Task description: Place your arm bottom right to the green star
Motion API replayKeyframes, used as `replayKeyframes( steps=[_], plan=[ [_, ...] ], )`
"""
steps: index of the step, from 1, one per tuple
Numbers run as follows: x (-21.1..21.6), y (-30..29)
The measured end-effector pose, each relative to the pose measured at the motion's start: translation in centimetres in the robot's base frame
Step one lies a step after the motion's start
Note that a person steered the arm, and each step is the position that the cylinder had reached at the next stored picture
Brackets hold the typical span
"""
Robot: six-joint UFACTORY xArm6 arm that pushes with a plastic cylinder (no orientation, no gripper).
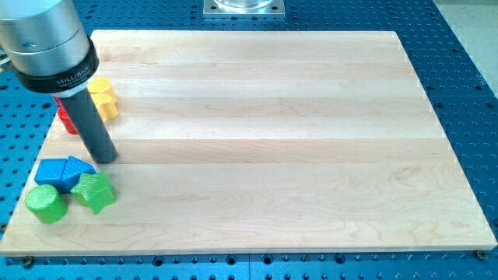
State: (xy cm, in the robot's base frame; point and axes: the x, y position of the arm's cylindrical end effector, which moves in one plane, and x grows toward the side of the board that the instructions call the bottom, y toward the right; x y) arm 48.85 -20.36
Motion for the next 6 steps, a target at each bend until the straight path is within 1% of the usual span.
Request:
replayKeyframes(
  steps=[1,2,3,4,5,6],
  plan=[
    [-1.5,0.9],
    [-2.8,4.9],
    [-2.8,7.4],
    [-2.1,8.5],
    [2.4,12.6],
    [6.5,13.0]
  ],
)
